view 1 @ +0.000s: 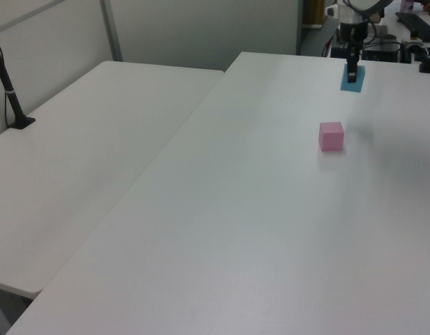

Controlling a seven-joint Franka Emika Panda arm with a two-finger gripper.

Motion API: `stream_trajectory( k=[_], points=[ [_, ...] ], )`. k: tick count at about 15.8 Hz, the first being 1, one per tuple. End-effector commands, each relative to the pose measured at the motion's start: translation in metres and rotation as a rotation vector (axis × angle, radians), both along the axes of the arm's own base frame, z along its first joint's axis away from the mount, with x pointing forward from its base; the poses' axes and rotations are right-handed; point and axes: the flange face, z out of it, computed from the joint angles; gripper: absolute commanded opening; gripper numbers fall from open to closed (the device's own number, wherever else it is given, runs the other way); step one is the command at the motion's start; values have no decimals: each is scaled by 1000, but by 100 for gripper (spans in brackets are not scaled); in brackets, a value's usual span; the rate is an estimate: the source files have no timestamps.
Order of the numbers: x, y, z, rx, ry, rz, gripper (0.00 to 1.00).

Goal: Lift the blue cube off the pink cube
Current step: 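Lift the light-blue cube off the pink cube and carry it aside, then lower the light-blue cube onto the table and open the gripper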

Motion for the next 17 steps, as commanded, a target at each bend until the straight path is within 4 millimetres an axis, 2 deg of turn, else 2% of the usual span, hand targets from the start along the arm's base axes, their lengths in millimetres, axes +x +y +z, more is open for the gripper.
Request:
stream_trajectory(
  k=[1, 5, 7, 8, 9, 10, 11, 12, 14, 15, 17],
  points=[
    [-5, -65, -52, -54, -38, -28, 7],
    [-3, -87, -99, -92, -4, -42, 8],
    [-6, -98, -113, -101, 7, -23, 11],
    [-5, -100, -119, -106, 10, -21, 28],
    [-4, -100, -123, -108, 14, -26, 78],
    [-5, -100, -123, -108, 16, -31, 100],
    [-4, -99, -120, -105, 15, -38, 100],
    [-1, -94, -111, -103, 1, -58, 100],
    [5, -78, -67, -92, -52, -200, 100],
    [16, -56, -34, -77, -69, -294, 100],
    [32, -4, 3, -50, -48, -305, 100]
  ],
)
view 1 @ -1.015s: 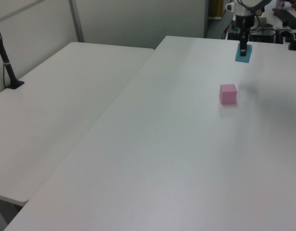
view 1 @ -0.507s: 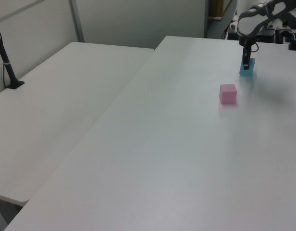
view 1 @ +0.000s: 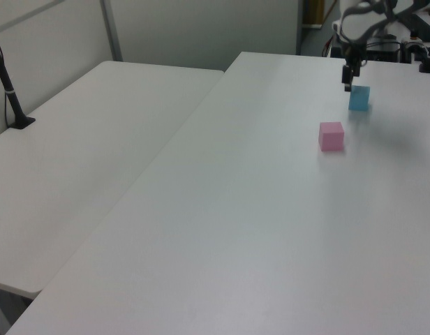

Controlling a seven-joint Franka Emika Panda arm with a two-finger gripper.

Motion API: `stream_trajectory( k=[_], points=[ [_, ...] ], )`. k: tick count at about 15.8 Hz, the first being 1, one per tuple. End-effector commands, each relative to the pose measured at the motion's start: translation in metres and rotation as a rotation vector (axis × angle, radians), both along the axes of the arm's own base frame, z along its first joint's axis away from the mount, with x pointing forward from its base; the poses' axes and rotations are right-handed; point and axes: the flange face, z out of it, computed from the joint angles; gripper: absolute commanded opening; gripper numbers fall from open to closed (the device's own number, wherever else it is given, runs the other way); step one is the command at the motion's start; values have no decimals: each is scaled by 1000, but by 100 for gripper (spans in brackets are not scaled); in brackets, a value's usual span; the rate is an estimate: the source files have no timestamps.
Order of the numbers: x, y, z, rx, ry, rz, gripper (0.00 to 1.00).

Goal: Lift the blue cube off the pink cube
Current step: 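Lower the light-blue cube onto the table and open the gripper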

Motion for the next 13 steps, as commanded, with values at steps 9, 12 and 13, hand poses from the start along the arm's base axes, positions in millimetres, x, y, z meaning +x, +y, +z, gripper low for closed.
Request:
stream_trajectory(
  k=[9, 12, 13],
  points=[
    [3, 246, 200, 118, 19, 99, 100],
    [0, 258, 213, 119, -4, 59, 100],
    [-3, 261, 213, 122, 7, 69, 100]
  ],
)
